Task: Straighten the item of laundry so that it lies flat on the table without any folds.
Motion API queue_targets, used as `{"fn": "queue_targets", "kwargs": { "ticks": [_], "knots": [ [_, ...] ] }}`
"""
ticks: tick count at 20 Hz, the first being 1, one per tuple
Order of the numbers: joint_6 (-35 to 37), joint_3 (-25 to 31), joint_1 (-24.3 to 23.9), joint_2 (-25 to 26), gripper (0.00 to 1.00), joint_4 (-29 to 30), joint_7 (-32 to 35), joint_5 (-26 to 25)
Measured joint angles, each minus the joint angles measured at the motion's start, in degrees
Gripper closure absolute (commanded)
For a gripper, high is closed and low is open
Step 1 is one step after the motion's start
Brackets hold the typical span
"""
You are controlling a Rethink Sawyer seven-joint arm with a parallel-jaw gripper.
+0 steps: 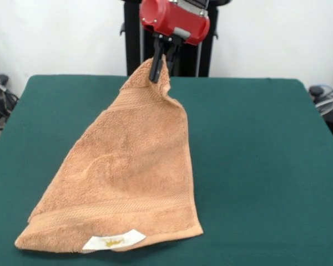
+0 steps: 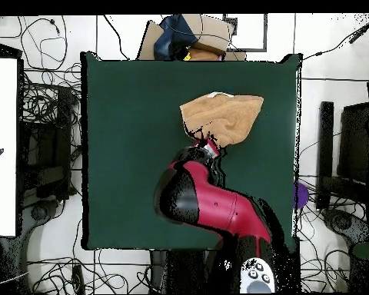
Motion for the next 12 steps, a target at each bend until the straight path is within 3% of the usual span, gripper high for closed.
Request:
{"fn": "queue_targets", "kwargs": {
  "ticks": [12],
  "knots": [
    [-3.6,-1.2,4.8,-5.4,1.0,10.8,8.5,2.7]
  ]
}}
